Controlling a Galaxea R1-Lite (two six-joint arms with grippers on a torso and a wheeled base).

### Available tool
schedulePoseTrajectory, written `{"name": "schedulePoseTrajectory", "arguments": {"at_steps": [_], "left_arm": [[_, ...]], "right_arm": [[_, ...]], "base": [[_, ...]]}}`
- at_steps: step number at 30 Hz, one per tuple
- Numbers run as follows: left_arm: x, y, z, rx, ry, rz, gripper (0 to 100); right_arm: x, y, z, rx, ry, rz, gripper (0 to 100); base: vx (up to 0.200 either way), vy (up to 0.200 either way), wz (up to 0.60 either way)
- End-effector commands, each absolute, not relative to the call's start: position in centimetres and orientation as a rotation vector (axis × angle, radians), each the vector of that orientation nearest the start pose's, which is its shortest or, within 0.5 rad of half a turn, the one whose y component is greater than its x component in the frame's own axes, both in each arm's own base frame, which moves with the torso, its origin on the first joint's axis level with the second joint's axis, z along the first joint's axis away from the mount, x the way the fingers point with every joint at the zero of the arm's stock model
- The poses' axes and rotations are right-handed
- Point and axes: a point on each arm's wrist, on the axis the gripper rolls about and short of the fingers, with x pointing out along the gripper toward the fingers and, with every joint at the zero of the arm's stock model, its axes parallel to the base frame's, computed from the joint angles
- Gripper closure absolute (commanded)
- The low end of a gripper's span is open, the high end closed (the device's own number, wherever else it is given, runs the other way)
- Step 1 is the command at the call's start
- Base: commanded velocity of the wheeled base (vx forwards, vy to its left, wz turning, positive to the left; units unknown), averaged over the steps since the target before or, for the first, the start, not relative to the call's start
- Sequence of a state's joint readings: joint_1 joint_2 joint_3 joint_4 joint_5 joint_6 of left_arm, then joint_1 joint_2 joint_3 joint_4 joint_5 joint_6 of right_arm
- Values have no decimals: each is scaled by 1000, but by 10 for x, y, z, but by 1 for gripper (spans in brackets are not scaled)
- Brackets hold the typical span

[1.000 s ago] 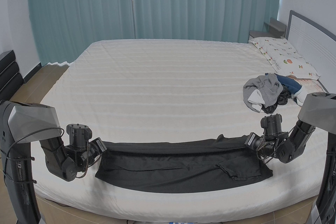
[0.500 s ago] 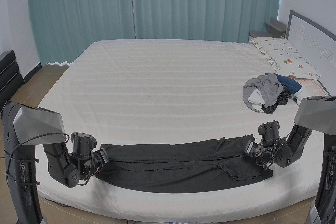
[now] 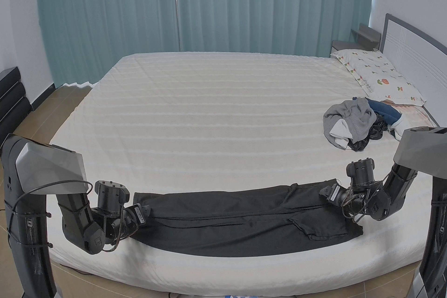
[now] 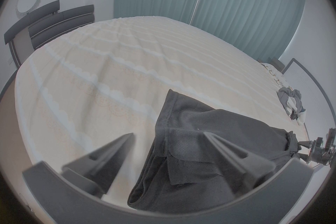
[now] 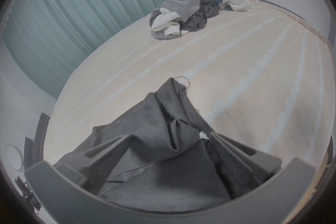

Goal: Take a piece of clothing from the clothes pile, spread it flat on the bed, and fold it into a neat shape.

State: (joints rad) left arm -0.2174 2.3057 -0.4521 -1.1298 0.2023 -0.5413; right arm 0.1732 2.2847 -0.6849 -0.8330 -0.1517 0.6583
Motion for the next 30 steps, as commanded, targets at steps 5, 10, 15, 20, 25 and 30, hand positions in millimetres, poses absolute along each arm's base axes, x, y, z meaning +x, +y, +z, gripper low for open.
{"name": "schedulePoseTrajectory", "arguments": {"at_steps": [5, 10, 15, 20, 25, 30], "left_arm": [[290, -52, -4, -368, 664, 177, 0], [278, -45, 14, -432, 703, 52, 0], [262, -41, 10, -432, 787, -81, 0], [261, -41, -10, -395, 857, -74, 0], [264, -41, -19, -388, 881, -65, 0], [263, -42, -29, -382, 919, -59, 0]], "right_arm": [[335, 49, 3, 524, 668, -223, 0], [333, 40, 17, 544, 634, -222, 0], [324, 31, 21, 575, 650, -192, 0], [320, 31, 19, 583, 673, -177, 0], [319, 35, 18, 581, 678, -165, 0], [318, 38, 18, 578, 682, -159, 0]], "base": [[0, 0, 0], [0, 0, 0], [0, 0, 0], [0, 0, 0], [0, 0, 0], [0, 0, 0]]}}
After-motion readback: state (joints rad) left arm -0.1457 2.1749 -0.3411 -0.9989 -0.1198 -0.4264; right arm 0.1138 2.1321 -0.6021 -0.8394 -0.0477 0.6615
